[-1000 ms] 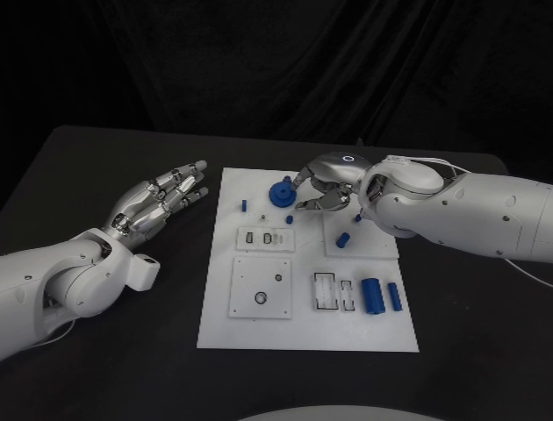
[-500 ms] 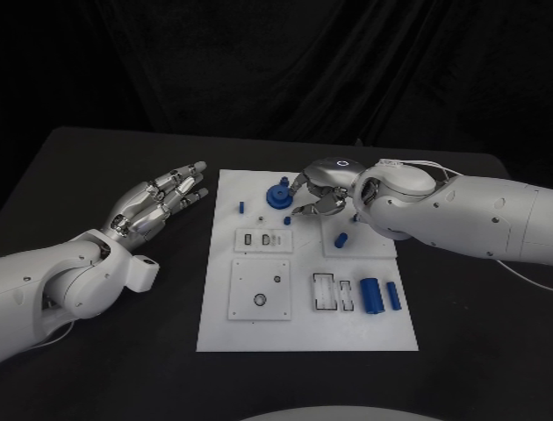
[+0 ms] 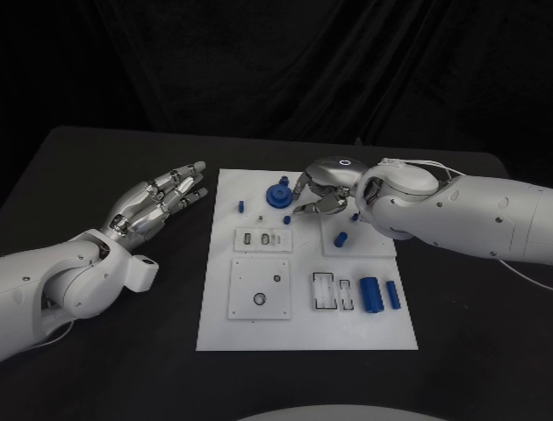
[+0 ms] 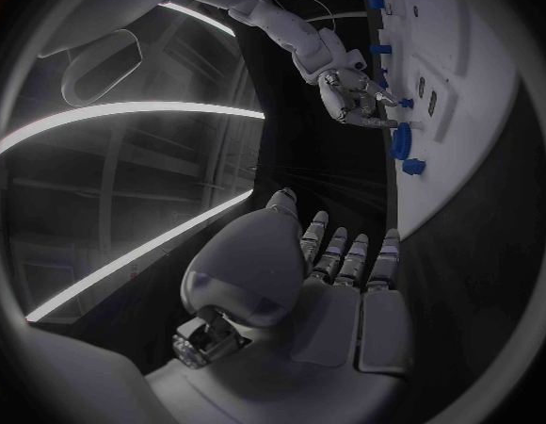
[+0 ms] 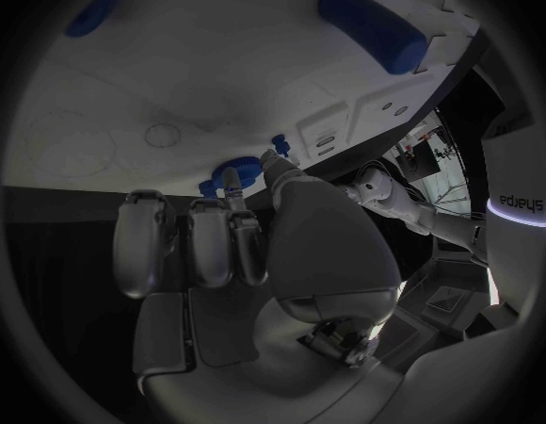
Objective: Assemble the parts on the task board
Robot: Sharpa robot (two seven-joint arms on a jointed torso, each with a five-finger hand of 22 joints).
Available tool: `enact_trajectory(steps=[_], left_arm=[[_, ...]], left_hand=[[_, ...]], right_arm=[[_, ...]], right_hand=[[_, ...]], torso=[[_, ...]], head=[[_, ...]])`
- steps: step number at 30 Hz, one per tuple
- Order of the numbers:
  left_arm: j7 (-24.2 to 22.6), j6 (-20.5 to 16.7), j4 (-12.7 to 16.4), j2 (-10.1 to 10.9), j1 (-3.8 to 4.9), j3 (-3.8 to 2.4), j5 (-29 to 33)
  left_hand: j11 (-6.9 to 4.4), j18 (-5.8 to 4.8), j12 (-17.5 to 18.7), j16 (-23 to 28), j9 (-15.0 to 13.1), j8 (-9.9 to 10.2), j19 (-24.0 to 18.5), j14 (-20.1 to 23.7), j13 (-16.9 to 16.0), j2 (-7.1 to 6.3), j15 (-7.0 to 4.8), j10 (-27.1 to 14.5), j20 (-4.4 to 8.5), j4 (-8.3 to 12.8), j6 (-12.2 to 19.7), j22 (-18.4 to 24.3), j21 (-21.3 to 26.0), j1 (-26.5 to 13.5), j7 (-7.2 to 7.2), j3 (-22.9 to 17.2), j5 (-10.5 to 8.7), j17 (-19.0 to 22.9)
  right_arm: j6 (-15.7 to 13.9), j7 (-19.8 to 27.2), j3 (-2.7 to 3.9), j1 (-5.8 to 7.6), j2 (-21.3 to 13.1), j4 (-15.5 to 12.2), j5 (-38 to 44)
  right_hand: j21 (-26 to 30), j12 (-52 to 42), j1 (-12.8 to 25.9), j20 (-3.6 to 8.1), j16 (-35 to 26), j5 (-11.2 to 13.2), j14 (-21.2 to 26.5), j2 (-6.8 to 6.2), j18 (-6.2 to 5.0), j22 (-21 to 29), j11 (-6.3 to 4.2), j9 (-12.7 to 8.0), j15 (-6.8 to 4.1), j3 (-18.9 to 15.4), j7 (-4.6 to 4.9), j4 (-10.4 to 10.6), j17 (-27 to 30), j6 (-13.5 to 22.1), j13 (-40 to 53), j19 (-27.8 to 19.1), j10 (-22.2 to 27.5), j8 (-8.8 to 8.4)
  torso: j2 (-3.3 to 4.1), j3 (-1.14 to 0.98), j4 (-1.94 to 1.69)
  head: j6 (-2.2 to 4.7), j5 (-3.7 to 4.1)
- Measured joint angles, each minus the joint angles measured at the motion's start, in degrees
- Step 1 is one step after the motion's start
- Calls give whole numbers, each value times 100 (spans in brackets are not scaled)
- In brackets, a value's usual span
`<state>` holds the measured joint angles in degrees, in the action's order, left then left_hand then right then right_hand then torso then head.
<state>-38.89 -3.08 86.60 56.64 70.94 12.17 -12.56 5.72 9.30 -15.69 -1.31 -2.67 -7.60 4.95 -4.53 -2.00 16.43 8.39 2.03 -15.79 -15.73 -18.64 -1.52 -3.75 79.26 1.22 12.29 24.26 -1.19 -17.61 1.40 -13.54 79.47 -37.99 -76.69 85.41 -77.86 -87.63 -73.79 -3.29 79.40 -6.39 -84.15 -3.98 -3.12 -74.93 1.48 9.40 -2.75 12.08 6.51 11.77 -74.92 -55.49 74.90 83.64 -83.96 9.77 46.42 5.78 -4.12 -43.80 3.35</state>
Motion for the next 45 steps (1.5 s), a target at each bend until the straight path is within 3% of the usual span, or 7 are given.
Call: enact_trajectory(steps=[6,11,16,23,33,37,45], left_arm=[[0,3,5,32,-5,-1,0],[0,3,10,43,-6,-1,0],[0,3,15,45,-8,0,0],[-1,2,20,19,-9,-1,0],[-1,3,23,9,-10,-1,0],[-1,4,23,9,-10,-1,-1],[-1,8,22,15,-10,0,-1]], left_hand=[[0,0,0,0,0,0,0,0,0,0,0,0,0,0,0,0,0,0,0,0,0,0],[0,0,0,0,0,0,0,0,0,0,0,0,0,16,0,0,0,0,0,-16,0,0],[0,0,0,0,0,0,0,0,0,0,0,0,0,13,0,0,0,0,0,-19,0,0],[0,0,0,0,0,0,0,0,0,0,0,0,0,1,0,0,0,0,0,-32,0,0],[0,0,0,0,0,0,0,21,0,-9,21,0,0,18,0,0,0,55,0,-49,54,0],[0,0,0,0,0,0,0,21,0,-11,21,0,0,56,0,0,0,110,0,-87,209,0],[0,0,0,0,0,0,0,21,0,-35,21,0,0,72,0,0,0,134,0,-103,296,0]], right_arm=[[-61,-3,-16,-20,-179,-74,1],[-198,-15,-18,114,-424,-237,1],[-387,-58,-5,365,-954,-672,2],[-672,-166,-30,453,-1708,-1118,2],[-904,-339,-71,222,-2277,-1129,-12],[-955,-384,-74,130,-2332,-1047,-33],[-989,-429,-74,0,-2262,-846,-67]], right_hand=[[51,0,0,-20,-66,0,0,0,0,1,0,-10,0,0,1,0,0,0,0,-20,0,0],[53,38,0,-20,-88,0,0,0,0,1,0,-20,0,-16,3,-16,0,89,0,-20,0,-56],[53,38,0,-20,-88,45,0,0,0,1,-1,-66,0,-16,11,-16,0,282,3,-20,0,-195],[-19,38,-108,22,-17,139,23,-107,0,2,-57,-194,-23,-31,-52,-31,1,571,4,22,-8,-426],[-19,49,-192,22,-18,222,20,-144,0,2,-107,-243,-63,-31,-103,-31,1,621,3,22,1,-470],[-19,62,-217,43,-18,244,20,-168,0,2,-107,-249,-63,-31,-107,-31,1,636,3,43,1,-484],[-19,83,-239,43,-43,311,20,-191,0,0,-107,-259,-63,-71,-92,8,1,651,3,42,2,-484]], torso=[[-1,-3,6],[-3,-6,9],[-5,-8,14],[-19,-5,35],[-35,3,39],[-34,4,32],[-34,4,44]], head=[[1,-9],[23,16],[30,29],[2,29],[-3,70],[-26,71],[-67,55]])
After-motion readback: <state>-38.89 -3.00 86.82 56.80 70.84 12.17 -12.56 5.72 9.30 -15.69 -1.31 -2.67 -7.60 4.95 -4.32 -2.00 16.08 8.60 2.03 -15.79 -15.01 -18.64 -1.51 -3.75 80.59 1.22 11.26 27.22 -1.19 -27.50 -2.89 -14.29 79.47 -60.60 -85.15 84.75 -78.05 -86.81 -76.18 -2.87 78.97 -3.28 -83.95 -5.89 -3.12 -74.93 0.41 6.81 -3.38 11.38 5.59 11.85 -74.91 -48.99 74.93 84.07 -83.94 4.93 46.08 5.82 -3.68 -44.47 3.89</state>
